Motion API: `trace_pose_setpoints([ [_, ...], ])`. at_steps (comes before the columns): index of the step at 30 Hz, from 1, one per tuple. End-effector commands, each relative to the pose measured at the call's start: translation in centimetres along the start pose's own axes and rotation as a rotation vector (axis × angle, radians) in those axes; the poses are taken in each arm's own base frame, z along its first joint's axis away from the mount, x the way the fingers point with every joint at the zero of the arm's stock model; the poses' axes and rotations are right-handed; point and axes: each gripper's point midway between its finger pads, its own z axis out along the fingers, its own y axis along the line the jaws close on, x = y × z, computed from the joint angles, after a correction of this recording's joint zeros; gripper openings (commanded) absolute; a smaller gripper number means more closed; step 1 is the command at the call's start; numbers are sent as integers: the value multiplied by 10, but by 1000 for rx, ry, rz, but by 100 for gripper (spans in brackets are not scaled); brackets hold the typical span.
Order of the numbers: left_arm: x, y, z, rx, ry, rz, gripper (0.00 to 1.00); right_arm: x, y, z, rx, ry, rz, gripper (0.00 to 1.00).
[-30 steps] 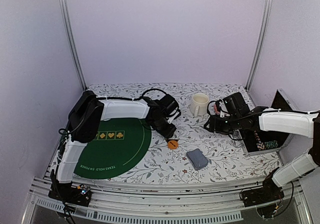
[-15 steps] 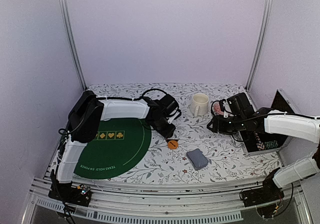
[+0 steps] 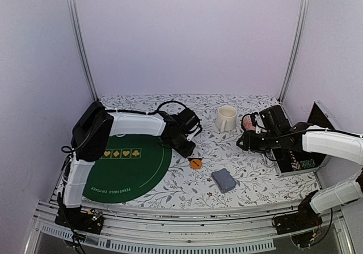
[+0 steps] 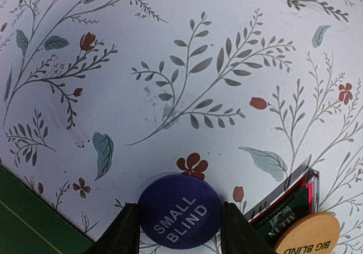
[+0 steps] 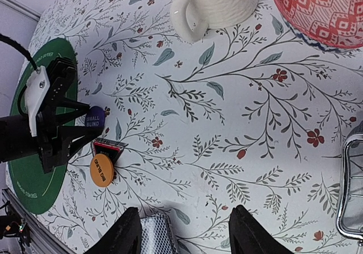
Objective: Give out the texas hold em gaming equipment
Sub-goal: Pick up the small blind button from the center of the board.
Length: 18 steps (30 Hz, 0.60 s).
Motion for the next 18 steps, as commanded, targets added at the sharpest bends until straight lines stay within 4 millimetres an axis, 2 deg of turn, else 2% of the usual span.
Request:
trace_pose_setpoints([
  [1,-4,11,-19,-25,-24,5,36,2,-8,-4,25,-10,-1,55],
  [9,-11,23,-41,-4,-60,-26,35,-2,-8,-9,22,-26,3,55],
  [12,-8,22,-40,32,-59,-25,37,-3,-8,-10,20,-31,4,55],
  [18,-2,7,-23,126,-22,-15,58,0,-9,-11,22,-26,4,56],
])
